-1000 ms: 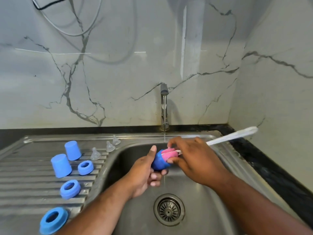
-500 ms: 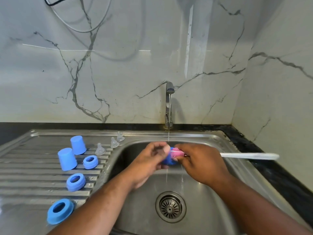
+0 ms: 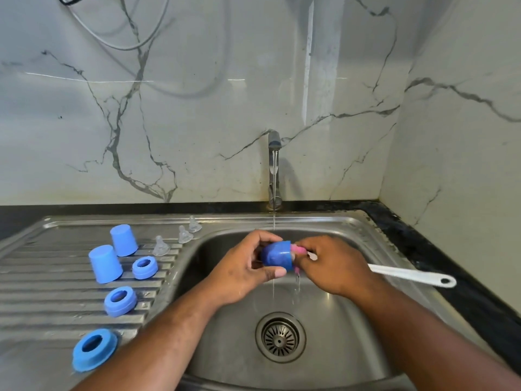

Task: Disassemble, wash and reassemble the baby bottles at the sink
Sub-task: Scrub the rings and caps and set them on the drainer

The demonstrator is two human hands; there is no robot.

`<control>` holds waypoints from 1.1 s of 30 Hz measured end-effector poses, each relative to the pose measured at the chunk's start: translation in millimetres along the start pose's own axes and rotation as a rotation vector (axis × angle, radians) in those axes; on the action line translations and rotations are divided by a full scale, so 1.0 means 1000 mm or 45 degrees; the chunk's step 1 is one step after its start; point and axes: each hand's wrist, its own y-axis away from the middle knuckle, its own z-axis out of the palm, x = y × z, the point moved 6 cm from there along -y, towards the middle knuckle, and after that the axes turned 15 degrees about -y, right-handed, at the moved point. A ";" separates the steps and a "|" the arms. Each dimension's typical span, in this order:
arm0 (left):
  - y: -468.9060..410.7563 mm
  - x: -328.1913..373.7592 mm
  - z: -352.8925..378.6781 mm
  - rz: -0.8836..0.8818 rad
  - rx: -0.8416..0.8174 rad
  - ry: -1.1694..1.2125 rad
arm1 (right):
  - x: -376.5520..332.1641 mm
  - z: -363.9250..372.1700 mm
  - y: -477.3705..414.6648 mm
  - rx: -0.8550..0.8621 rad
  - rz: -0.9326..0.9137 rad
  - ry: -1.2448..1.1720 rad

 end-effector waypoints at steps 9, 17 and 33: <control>0.006 -0.004 0.007 -0.443 -0.116 0.431 | -0.031 -0.002 0.004 0.183 -0.525 0.342; -0.002 0.009 0.001 0.043 0.031 -0.011 | 0.013 0.008 -0.006 -0.172 0.147 -0.319; 0.003 -0.027 -0.021 -0.509 0.309 0.351 | 0.012 -0.019 -0.006 0.185 -0.080 -0.054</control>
